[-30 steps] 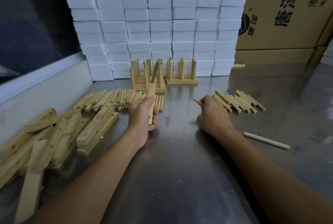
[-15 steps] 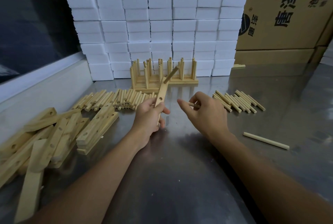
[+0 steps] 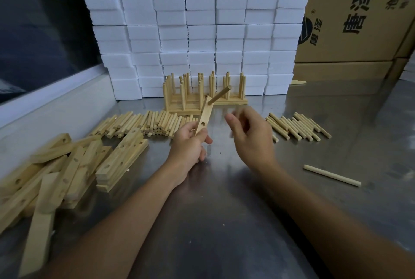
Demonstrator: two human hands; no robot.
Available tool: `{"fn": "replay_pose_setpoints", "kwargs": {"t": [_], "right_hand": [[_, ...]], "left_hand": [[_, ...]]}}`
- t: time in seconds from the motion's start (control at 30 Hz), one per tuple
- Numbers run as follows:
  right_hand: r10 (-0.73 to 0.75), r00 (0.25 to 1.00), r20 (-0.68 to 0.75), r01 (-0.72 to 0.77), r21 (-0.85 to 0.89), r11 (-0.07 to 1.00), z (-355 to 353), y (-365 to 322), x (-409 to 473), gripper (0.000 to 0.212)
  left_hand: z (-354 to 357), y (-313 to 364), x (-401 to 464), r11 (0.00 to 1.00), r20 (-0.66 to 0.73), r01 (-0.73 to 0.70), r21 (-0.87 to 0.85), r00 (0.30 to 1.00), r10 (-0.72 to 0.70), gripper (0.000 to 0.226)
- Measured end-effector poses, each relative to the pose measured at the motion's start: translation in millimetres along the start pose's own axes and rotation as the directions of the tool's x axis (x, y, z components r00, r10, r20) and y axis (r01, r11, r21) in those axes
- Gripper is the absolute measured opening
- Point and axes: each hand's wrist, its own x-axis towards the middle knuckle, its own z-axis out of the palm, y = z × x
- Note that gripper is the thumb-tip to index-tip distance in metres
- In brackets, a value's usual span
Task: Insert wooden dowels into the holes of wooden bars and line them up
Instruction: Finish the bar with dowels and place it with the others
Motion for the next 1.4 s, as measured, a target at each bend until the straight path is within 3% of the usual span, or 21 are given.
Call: {"fn": "replay_pose_setpoints", "kwargs": {"t": [0.17, 0.27, 0.53, 0.7, 0.93, 1.17, 1.4], "right_hand": [[0.24, 0.97, 0.037, -0.243, 0.214, 0.946, 1.3, 4.4, -1.7, 0.021], [0.262, 0.96, 0.102, -0.281, 0.311, 0.908, 0.1, 5.0, 1.2, 0.012], [0.069, 0.978, 0.199, -0.102, 0.159, 0.982, 5.4, -1.2, -6.0, 0.017], [0.033, 0.984, 0.177, -0.039, 0.026, 0.999, 4.5, 1.9, -5.4, 0.018], [-0.263, 0.935, 0.236, 0.321, -0.255, 0.912, -1.7, -5.6, -1.7, 0.014], [-0.271, 0.921, 0.28, 0.357, -0.328, 0.875, -3.2, -10.6, -2.2, 0.016], [-0.213, 0.929, 0.303, 0.329, -0.409, 0.851, 0.4, -12.1, -7.4, 0.025]], "left_hand": [[-0.4, 0.1, -0.7, 1.0, -0.007, -0.01, 0.021, 1.0, 0.01, 0.017], [-0.4, 0.2, -0.5, 0.999, -0.007, -0.012, 0.034, 1.0, 0.012, 0.013], [0.1, 0.0, -2.8, 0.998, 0.043, -0.049, 0.046, 0.998, 0.047, 0.014], [-0.1, 0.3, -3.5, 0.997, 0.033, -0.06, 0.052, 0.998, 0.058, 0.017], [0.9, -2.6, -4.1, 0.977, -0.015, -0.135, 0.167, 0.99, 0.14, 0.017], [1.8, -1.3, -7.1, 0.901, 0.017, -0.242, 0.36, 0.967, 0.253, 0.014], [1.6, 0.0, -9.7, 0.843, 0.049, -0.316, 0.436, 0.943, 0.328, 0.014]]}}
